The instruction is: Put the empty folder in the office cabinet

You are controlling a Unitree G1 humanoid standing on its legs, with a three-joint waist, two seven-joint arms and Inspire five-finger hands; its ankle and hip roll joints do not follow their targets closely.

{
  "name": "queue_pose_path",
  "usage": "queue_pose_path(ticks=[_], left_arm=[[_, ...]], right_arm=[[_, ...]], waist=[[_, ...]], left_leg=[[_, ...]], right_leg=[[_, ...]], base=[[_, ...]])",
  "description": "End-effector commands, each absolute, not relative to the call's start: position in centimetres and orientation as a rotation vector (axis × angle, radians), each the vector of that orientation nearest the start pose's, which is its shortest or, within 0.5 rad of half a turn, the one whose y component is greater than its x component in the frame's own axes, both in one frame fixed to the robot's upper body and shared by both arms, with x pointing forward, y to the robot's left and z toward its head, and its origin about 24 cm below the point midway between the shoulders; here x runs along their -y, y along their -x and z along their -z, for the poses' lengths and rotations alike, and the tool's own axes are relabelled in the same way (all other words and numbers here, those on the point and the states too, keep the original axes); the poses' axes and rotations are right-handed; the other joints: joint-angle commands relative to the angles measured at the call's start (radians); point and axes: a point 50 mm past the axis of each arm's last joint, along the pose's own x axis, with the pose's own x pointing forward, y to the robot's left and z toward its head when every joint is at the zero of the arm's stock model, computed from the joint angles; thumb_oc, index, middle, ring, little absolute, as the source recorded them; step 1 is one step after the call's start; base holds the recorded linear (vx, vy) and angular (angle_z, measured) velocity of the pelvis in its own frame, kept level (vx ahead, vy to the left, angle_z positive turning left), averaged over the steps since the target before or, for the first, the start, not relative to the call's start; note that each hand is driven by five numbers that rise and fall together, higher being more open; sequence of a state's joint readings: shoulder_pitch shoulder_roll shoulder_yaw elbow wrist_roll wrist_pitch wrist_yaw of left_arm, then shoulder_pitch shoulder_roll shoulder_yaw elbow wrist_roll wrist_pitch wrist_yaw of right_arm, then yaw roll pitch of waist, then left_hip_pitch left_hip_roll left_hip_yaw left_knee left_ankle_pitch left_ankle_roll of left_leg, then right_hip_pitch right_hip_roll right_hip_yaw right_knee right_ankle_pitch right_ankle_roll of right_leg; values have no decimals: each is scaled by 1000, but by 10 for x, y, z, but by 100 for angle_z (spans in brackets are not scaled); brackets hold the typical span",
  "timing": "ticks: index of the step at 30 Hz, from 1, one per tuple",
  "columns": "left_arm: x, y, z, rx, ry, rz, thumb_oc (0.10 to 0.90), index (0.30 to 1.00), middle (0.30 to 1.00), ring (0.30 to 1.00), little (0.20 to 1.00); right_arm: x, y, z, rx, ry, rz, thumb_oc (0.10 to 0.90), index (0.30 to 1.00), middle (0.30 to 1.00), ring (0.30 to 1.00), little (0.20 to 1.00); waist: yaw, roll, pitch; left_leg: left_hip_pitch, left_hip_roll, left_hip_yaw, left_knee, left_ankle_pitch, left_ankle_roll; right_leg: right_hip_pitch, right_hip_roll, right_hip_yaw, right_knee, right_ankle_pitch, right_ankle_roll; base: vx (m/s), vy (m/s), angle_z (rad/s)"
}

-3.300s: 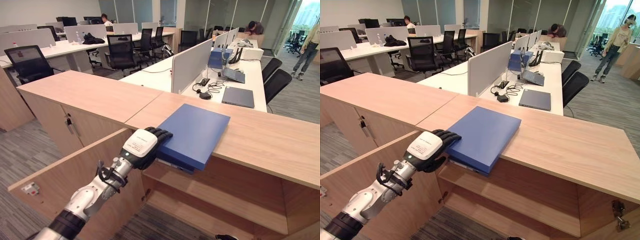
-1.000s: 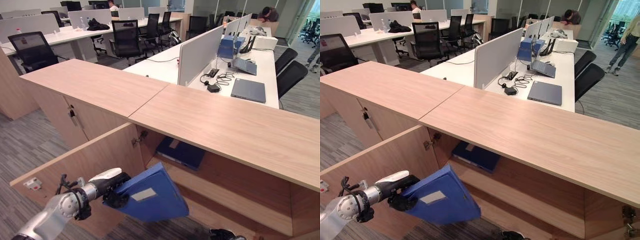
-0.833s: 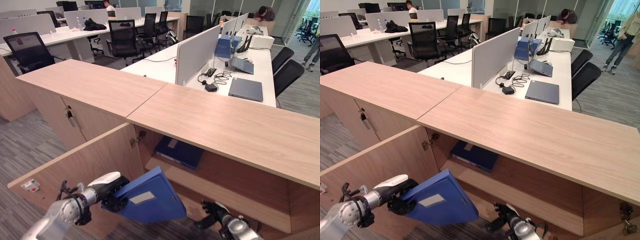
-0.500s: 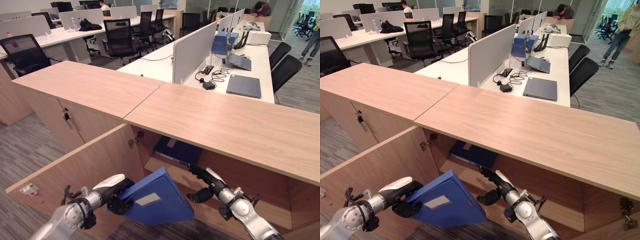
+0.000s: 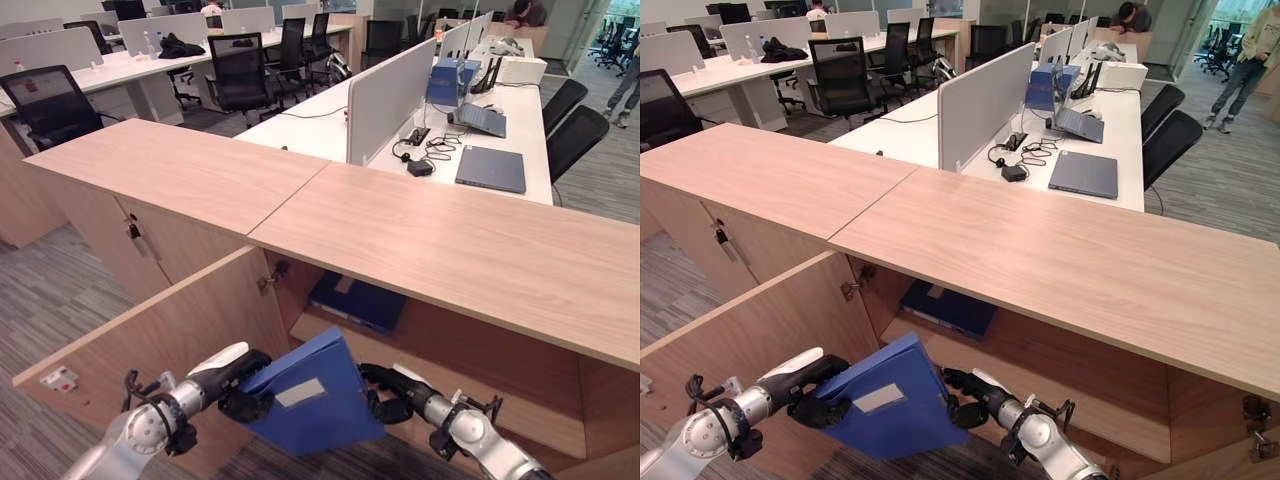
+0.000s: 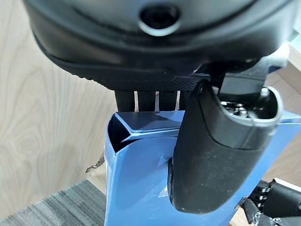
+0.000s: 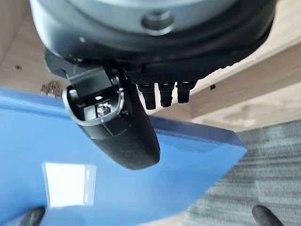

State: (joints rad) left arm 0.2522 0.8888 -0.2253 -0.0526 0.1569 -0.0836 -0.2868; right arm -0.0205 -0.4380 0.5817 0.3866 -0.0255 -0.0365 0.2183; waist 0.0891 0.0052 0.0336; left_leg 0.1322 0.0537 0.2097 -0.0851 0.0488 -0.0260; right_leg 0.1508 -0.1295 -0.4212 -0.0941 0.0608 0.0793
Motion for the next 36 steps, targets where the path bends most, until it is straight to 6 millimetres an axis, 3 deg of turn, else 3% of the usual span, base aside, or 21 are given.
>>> queue_pose_path(ticks=[1,4,6,8,10,11,14,15,20,27,30,36], left_arm=[[-213,-232,-123,222,-882,555,400,300,300,300,300],[-202,-233,-136,299,-880,581,400,300,300,300,300],[-189,-237,-152,394,-1045,630,400,300,300,300,300],[-191,-239,-151,381,-1108,631,400,300,300,300,300],[-196,-240,-151,362,-1187,637,400,300,300,300,300],[-200,-241,-150,340,-1241,649,400,300,300,300,300],[-201,-241,-150,337,-1249,651,400,300,300,300,300],[-204,-242,-148,320,-1276,654,400,300,300,300,300],[-208,-243,-146,294,-1297,662,400,300,300,300,300],[-207,-245,-145,301,-1269,639,400,300,300,300,300],[-204,-244,-144,316,-1178,622,400,300,300,300,300],[-201,-249,-143,346,-1167,558,400,300,300,300,300]], right_arm=[[94,-241,22,-228,464,-816,800,900,900,900,900],[83,-247,21,-216,477,-845,800,900,900,900,900],[62,-249,11,-175,479,-932,800,900,900,900,900],[64,-253,4,-145,500,-935,800,900,900,900,900],[77,-263,-12,-94,535,-912,800,900,900,900,900],[94,-271,-24,-69,553,-867,800,900,900,900,900],[103,-275,-29,-61,560,-841,800,900,900,900,900],[122,-283,-40,-48,555,-776,800,900,900,900,900],[148,-293,-56,-29,473,-662,800,900,900,900,900],[150,-297,-59,-15,392,-609,800,900,900,900,900],[144,-293,-53,-31,311,-615,800,900,900,900,900],[120,-277,-32,-98,221,-706,800,900,900,900,900]], waist=[[3,-17,-15],[9,-17,-14],[16,-23,-19],[18,-24,-20],[19,-27,-23],[18,-30,-25],[19,-30,-26],[18,-33,-28],[18,-35,-32],[16,-33,-30],[13,-33,-30],[8,-35,-29]], left_leg=[[19,-3,-51,-2,-104,-12],[21,-3,-51,-2,-104,-12],[24,-2,-49,-2,-104,-15],[25,-1,-47,-2,-104,-16],[26,1,-45,-2,-104,-18],[27,2,-43,-2,-103,-19],[28,2,-42,-2,-103,-20],[27,2,-40,-2,-102,-21],[28,3,-33,-2,-100,-21],[30,5,-30,-2,-101,-21],[30,4,-30,-2,-101,-20],[29,5,-31,-2,-102,-20]], right_leg=[[26,-5,25,7,-67,31],[26,-5,24,7,-68,31],[30,-2,26,7,-70,32],[30,-1,27,7,-71,32],[29,-1,27,7,-72,33],[27,-1,28,7,-70,35],[26,-1,29,7,-69,35],[24,0,29,7,-69,36],[22,2,30,7,-67,38],[21,4,34,7,-68,36],[21,4,36,7,-68,35],[21,5,37,7,-69,33]], base=[[0,0,0],[-10,-4,5],[-13,-23,9],[-5,-12,3],[0,0,0],[0,0,0],[0,0,0],[0,0,0],[0,0,0],[0,0,0],[0,0,0],[0,0,0]])
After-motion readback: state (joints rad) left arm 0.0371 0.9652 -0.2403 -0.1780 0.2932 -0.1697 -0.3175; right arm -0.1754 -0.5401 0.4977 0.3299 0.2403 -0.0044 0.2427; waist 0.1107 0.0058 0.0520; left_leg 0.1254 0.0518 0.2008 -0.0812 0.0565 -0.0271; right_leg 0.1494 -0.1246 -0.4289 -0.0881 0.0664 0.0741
